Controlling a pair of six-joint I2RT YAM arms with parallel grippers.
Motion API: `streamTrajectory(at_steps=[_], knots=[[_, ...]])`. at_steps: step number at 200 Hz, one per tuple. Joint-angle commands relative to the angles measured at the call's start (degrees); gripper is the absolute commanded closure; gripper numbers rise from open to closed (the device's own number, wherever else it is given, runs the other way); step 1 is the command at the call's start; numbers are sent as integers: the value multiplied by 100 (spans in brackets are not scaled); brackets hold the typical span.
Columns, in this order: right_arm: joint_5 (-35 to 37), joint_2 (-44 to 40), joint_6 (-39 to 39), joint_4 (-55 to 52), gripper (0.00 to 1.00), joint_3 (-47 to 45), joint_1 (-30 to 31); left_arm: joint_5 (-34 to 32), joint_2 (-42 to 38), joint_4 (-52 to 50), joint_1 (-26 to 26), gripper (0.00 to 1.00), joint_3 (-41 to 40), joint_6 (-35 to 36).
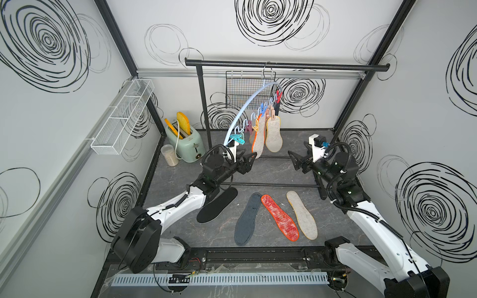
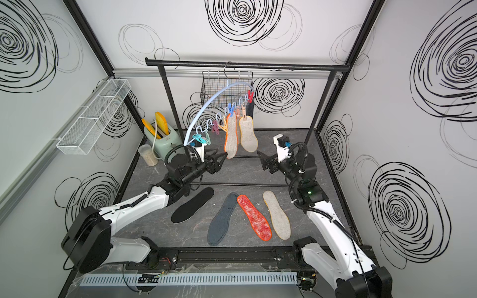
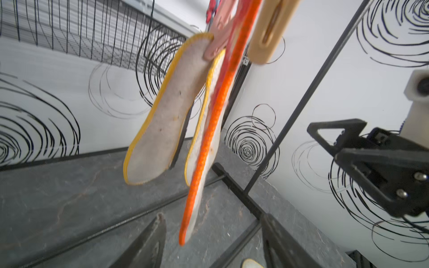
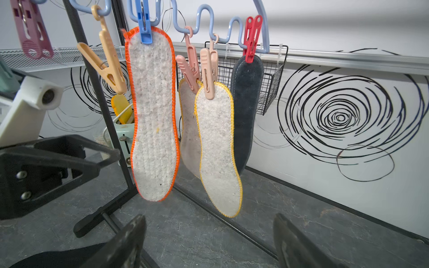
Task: Take the shoe insoles off the hanger
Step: Remove the insole from the hanger.
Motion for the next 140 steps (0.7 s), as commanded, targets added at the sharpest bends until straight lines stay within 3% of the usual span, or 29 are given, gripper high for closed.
streamTrajectory(at_steps=[1,48,91,140], knots=[[-81,23,78,115,14,77,11,72,319,631,36,30,503,486],[-98,32,52,92,14,109,14,-134,1017,686,295,32,1221,481],[-96,76,9,85,14,142,20,146,1462,424,502,45,1652,755],[-130,178,-9,177,14,157,18,786,1646,728,701,83,1652,762]])
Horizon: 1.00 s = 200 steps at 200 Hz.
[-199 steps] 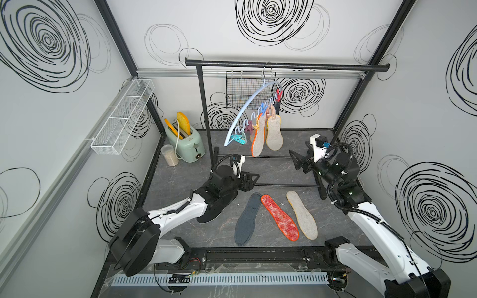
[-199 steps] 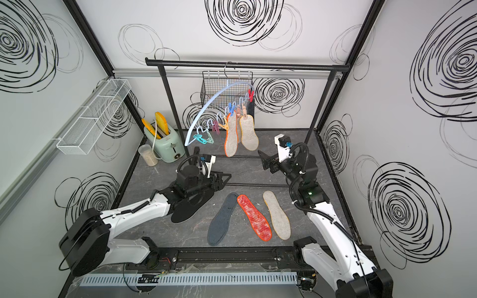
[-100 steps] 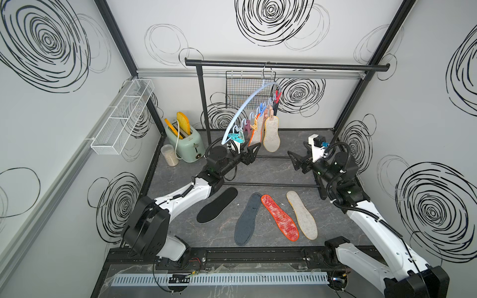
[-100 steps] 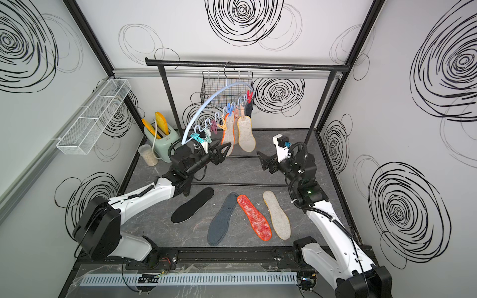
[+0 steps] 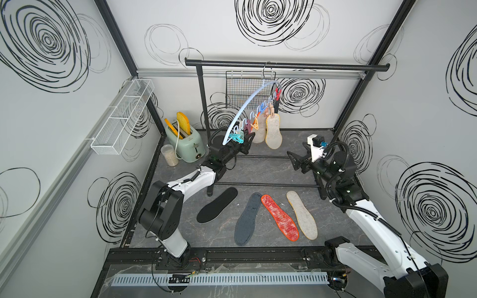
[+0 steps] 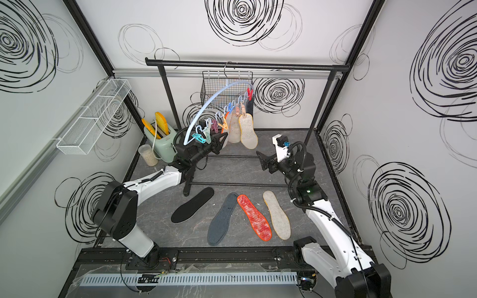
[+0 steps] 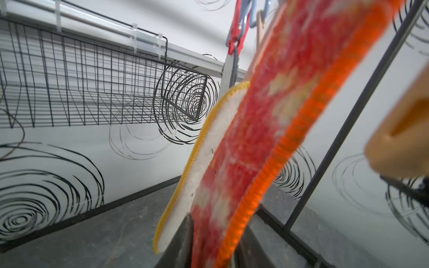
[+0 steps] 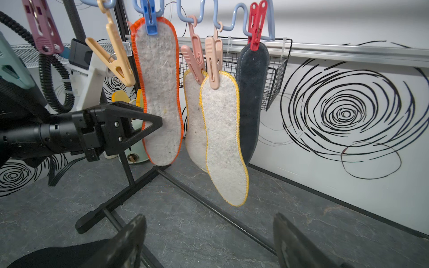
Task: Take the shoe insoles off the hanger
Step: Remove the insole from the hanger, then open the clamp at the hanger.
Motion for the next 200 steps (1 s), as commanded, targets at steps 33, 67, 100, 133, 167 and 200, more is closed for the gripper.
streamTrajectory(at_steps=[33,67,100,133,167,200], knots=[[-173,283,83,150,14,443,3,492,-186,491,127,95,202,460],[-559,559,285,-29,15,906,8,198,-347,198,162,100,356,1145],[-1235,802,49,212,17,1342,8,111,-503,151,255,100,451,1580],[-1875,1104,-1267,8,19,2000,19,347,-551,-94,435,100,600,1630],[-1995,1390,-3504,-769,21,2788,99,422,-640,-135,541,100,555,1650],[-1319,1574,-5720,-1135,22,3128,478,447,-708,-172,612,100,540,1648]])
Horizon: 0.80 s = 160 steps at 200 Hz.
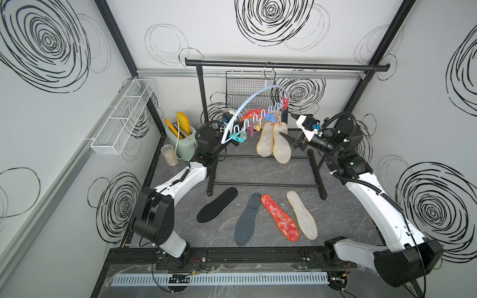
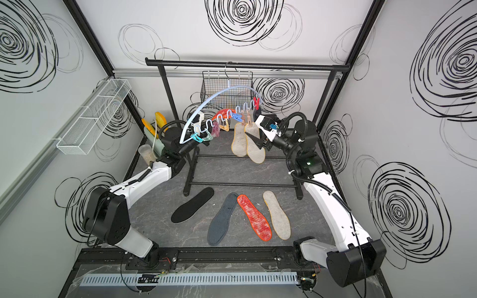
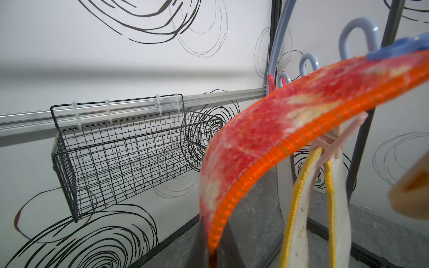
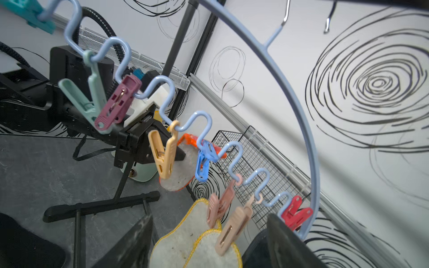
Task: Take the shoe insoles off the hanger
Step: Open the clamp at the hanger.
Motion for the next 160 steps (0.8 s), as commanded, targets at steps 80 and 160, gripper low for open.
streamTrajectory(at_steps=[80,160], knots=[[887,1049,-4203,-917,41,1343,788,286,-256,236,121,100,26,-59],[807,1358,-4967,-658,48,1531,638,269,-368,241,136,100,-95,-47]])
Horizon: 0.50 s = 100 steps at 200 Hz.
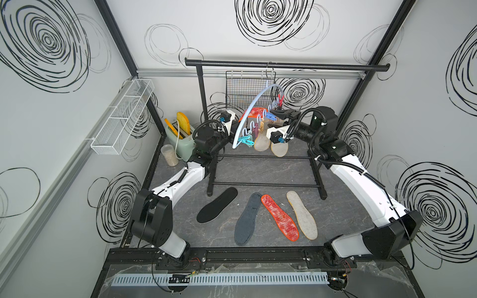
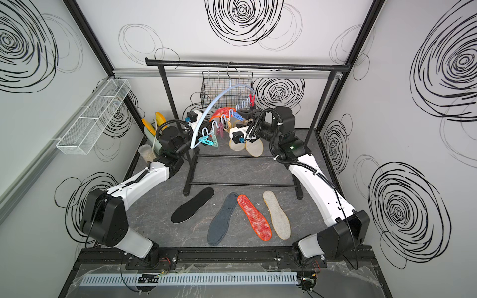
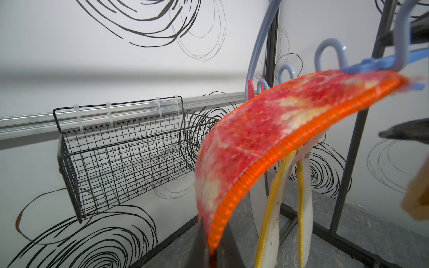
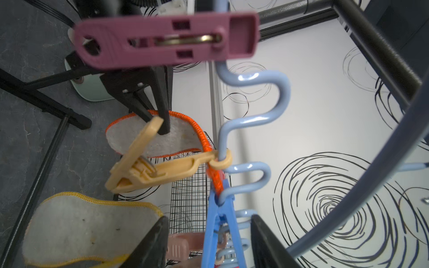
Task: Take the shoe insoles off the hanger
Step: Open the clamp at the hanger.
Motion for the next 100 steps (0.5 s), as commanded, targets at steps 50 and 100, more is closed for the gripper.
streamTrajectory(at_steps=[50,100], knots=[[68,118,-674,288,60,303,-23,98,-278,339,92,100,-144,-15],[-24,73,-744,367,67,254,-6,138,-322,349,157,100,-149,-69]])
